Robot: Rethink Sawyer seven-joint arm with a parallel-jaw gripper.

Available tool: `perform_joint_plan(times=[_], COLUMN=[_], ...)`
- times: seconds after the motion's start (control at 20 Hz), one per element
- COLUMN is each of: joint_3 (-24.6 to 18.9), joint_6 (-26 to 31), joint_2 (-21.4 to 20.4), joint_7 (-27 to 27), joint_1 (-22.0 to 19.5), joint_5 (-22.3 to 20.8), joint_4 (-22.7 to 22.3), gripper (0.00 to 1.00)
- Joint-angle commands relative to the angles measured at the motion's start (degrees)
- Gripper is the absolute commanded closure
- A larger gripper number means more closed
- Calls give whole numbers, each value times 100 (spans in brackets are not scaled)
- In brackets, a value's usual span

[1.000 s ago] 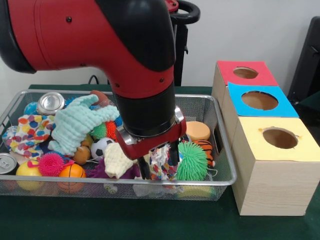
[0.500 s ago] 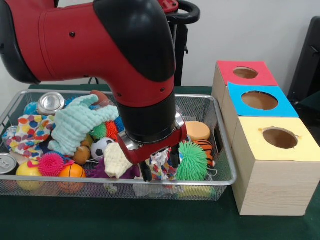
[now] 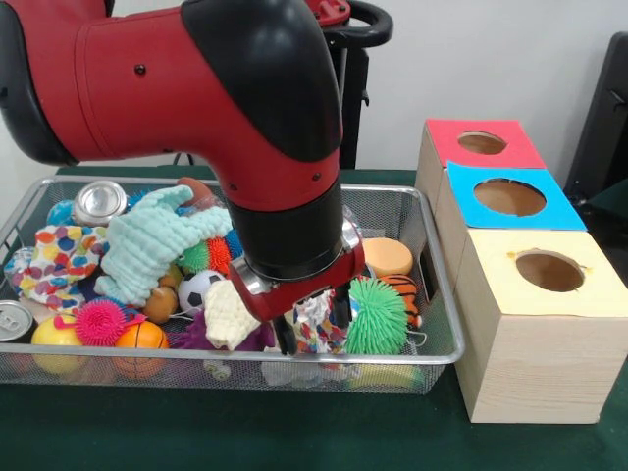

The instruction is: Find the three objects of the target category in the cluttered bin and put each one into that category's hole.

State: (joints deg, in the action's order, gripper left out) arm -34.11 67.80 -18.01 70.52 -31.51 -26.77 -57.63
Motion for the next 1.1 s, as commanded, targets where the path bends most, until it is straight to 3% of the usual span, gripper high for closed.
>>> perform_joint_plan(times=[0.05, 0.7, 0.75, 1.1], joint_3=[228, 211, 188, 138], joint_6=[145, -334, -423, -672], joint_2=[-19, -356, -355, -440], joint_7=[-857, -708, -460, -189], joint_1=[-231, -554, -601, -687], joint_5=[-195, -331, -255, -188], joint_4=[-754, -1631, -1691, -1958], gripper=[0, 0, 100, 100])
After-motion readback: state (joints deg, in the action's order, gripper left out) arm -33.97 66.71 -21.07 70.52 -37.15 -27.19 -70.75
